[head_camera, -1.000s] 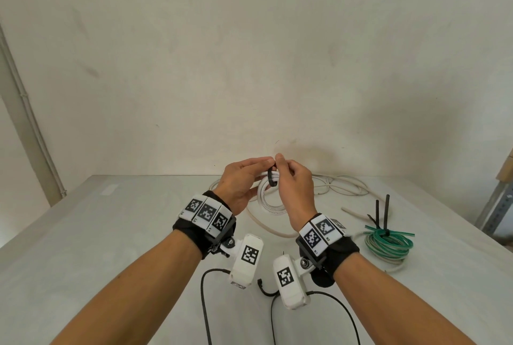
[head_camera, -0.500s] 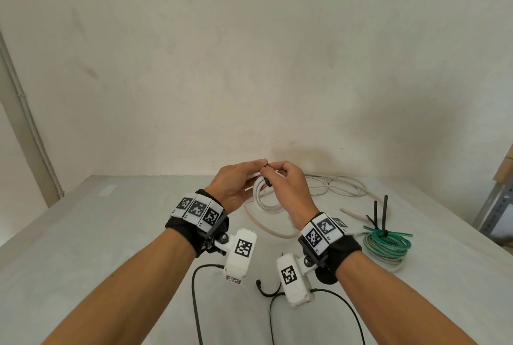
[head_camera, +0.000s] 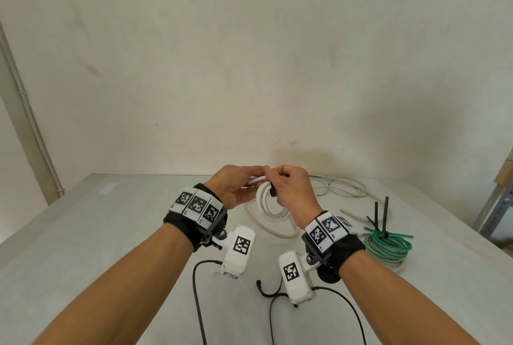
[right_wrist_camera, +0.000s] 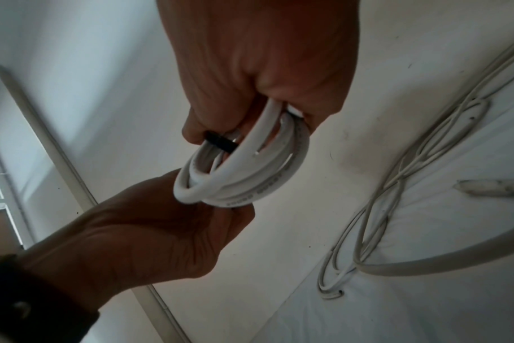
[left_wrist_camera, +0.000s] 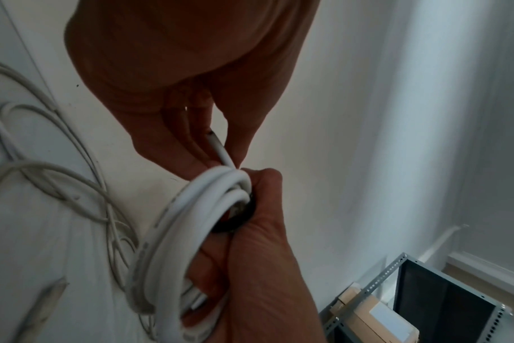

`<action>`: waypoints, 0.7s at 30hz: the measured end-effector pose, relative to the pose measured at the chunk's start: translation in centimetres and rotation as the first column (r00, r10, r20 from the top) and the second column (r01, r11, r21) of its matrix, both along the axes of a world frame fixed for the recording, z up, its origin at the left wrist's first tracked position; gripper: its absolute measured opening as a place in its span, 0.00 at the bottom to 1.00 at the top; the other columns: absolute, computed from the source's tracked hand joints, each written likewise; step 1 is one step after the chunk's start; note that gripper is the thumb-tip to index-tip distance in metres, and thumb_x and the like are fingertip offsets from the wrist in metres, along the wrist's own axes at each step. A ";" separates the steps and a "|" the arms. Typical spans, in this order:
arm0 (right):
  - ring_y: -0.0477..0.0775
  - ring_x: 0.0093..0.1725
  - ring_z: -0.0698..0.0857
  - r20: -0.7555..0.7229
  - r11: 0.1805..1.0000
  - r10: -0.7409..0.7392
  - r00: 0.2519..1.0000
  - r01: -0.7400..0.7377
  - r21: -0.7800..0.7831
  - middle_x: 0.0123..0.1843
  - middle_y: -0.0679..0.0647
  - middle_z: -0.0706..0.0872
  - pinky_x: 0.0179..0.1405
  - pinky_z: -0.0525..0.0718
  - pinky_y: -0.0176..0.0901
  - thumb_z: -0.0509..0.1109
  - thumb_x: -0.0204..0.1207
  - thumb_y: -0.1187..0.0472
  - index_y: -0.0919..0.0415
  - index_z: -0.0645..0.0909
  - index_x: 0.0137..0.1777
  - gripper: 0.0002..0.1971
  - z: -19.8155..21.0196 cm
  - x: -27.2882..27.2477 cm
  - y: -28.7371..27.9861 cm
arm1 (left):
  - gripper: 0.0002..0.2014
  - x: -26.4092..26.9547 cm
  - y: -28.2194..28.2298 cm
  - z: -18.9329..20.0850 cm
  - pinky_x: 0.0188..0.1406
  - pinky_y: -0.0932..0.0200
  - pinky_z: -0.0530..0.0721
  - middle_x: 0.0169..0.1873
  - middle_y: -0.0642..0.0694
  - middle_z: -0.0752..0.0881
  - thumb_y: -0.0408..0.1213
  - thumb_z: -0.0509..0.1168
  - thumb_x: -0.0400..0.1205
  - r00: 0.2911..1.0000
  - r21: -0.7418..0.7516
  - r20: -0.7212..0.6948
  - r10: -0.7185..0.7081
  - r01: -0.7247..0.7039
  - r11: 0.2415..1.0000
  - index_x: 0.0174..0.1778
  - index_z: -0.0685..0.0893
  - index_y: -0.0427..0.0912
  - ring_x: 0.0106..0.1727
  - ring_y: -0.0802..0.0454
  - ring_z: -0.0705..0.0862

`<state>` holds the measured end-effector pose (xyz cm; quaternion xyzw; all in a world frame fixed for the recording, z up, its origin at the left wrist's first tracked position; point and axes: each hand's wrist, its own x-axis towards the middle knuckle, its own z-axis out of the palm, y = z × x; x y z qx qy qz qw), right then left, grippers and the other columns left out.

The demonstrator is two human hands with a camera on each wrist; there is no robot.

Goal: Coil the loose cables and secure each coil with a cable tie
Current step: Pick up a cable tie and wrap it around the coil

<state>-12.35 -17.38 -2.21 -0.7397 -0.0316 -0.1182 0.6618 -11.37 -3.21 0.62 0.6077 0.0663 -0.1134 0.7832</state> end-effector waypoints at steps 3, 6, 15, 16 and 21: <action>0.44 0.26 0.79 0.012 0.999 0.009 1.000 -0.009 -0.032 0.37 0.56 0.93 0.27 0.73 0.37 0.75 0.81 0.51 0.60 0.87 0.40 0.14 0.1 -0.2 0.0 | 0.04 0.1 -0.1 -0.3 0.38 0.59 0.93 0.41 0.35 0.93 0.27 0.73 0.83 1.000 -0.046 0.011 0.017 -0.017 0.999 0.50 0.91 0.29 0.38 0.47 0.91; 0.41 0.23 0.77 0.040 0.986 -0.027 0.999 0.033 -0.163 0.28 0.45 0.87 0.29 0.73 0.40 0.72 0.81 0.49 0.54 0.86 0.37 0.13 0.1 -0.2 -0.1 | 0.08 0.0 -0.5 -0.6 0.47 0.53 0.94 0.48 0.32 0.93 0.29 0.74 0.83 1.000 -0.107 0.027 0.001 0.002 0.994 0.54 0.89 0.27 0.46 0.44 0.91; 0.39 0.23 0.79 0.126 0.929 0.014 0.992 0.034 -0.367 0.25 0.48 0.84 0.26 0.73 0.27 0.66 0.86 0.53 0.60 0.87 0.34 0.20 -0.3 -0.6 -0.5 | 0.03 0.3 -0.1 -0.7 0.48 0.54 0.93 0.45 0.37 0.92 0.28 0.75 0.81 0.998 -0.099 -0.038 -0.053 0.049 0.994 0.48 0.90 0.32 0.38 0.49 0.87; 0.39 0.22 0.78 0.124 0.927 0.018 0.992 0.030 -0.375 0.24 0.48 0.84 0.26 0.73 0.28 0.66 0.86 0.52 0.58 0.86 0.31 0.21 -0.4 -0.5 -0.5 | 0.05 0.4 0.1 -0.7 0.47 0.54 0.94 0.48 0.35 0.92 0.26 0.74 0.81 0.997 -0.097 -0.055 -0.062 0.057 0.994 0.50 0.91 0.30 0.37 0.49 0.87; 0.38 0.22 0.79 0.147 0.918 0.064 0.987 -0.001 -0.396 0.24 0.50 0.85 0.27 0.73 0.26 0.65 0.89 0.50 0.53 0.84 0.30 0.24 -0.5 -0.8 -0.6 | 0.13 0.4 0.7 -0.8 0.53 0.52 0.93 0.49 0.36 0.91 0.28 0.73 0.81 0.994 0.001 -0.039 -0.107 0.107 0.994 0.60 0.91 0.28 0.38 0.52 0.87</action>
